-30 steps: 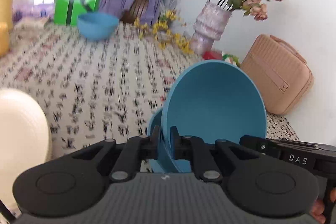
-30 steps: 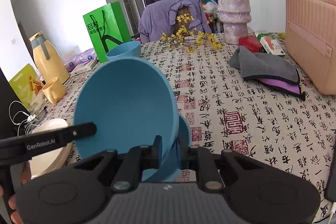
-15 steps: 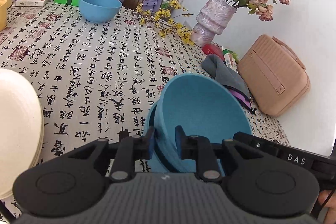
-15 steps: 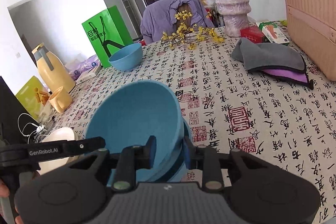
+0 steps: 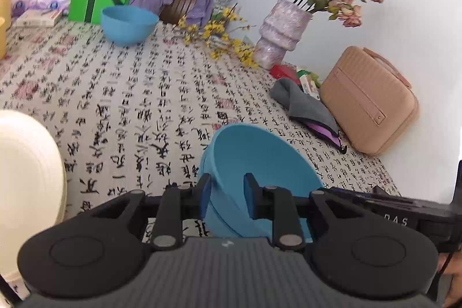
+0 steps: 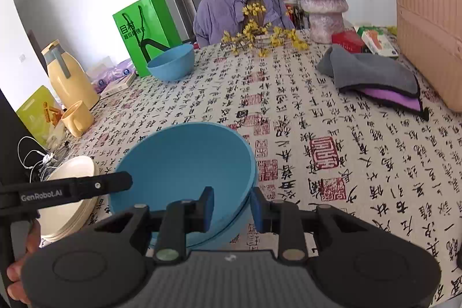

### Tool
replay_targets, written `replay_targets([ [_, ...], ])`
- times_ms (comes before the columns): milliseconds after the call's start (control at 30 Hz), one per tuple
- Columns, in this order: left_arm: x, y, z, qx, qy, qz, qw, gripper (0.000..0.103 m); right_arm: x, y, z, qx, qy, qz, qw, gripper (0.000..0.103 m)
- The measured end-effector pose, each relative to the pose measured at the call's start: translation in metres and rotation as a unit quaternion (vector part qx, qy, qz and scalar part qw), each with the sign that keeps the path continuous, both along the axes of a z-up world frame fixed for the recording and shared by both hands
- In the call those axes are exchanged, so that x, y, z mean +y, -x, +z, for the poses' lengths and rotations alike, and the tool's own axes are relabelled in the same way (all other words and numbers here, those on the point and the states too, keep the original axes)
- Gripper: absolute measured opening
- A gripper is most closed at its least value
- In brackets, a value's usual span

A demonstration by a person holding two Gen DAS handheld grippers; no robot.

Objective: Organize plates and bowls
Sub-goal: 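Lower the bowl into the placed bowl and open both grippers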

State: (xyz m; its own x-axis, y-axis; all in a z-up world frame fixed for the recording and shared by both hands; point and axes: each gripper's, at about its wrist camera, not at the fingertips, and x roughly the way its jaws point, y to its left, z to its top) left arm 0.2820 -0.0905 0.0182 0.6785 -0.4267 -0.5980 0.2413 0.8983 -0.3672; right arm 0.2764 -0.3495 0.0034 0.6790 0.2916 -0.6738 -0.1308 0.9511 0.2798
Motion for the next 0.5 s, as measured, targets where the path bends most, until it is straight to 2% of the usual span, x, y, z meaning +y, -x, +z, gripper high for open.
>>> replay_targets([
  [167, 0.007, 0.027, 0.016, -0.057, -0.033, -0.010, 0.9978, 0.033, 0.002, 0.014, 0.020, -0.035, 0.026, -0.006, 0.999, 0.036],
  [200, 0.009, 0.035, 0.018, -0.071, -0.043, -0.011, 0.9965, 0.040, 0.003, 0.019, 0.024, -0.045, 0.028, -0.005, 0.999, 0.036],
  [233, 0.012, 0.043, 0.018, -0.085, -0.052, -0.012, 0.9950, 0.052, 0.003, 0.026, 0.028, -0.061, 0.027, -0.003, 0.998, 0.036],
  [300, 0.020, 0.061, 0.018, -0.109, -0.071, -0.011, 0.9915, 0.064, 0.007, 0.042, 0.034, -0.101, 0.023, -0.001, 0.995, 0.043],
  [400, 0.035, 0.091, 0.013, -0.146, -0.100, 0.024, 0.9839, 0.070, 0.024, 0.068, 0.030, -0.149, 0.047, -0.003, 0.988, 0.050],
  [433, 0.042, 0.102, 0.010, -0.162, -0.111, 0.039, 0.9797, 0.076, 0.030, 0.077, 0.027, -0.162, 0.058, -0.002, 0.985, 0.051],
  [500, 0.057, 0.124, 0.004, -0.193, -0.134, 0.073, 0.9693, 0.088, 0.047, 0.097, 0.018, -0.186, 0.068, 0.005, 0.980, 0.061],
])
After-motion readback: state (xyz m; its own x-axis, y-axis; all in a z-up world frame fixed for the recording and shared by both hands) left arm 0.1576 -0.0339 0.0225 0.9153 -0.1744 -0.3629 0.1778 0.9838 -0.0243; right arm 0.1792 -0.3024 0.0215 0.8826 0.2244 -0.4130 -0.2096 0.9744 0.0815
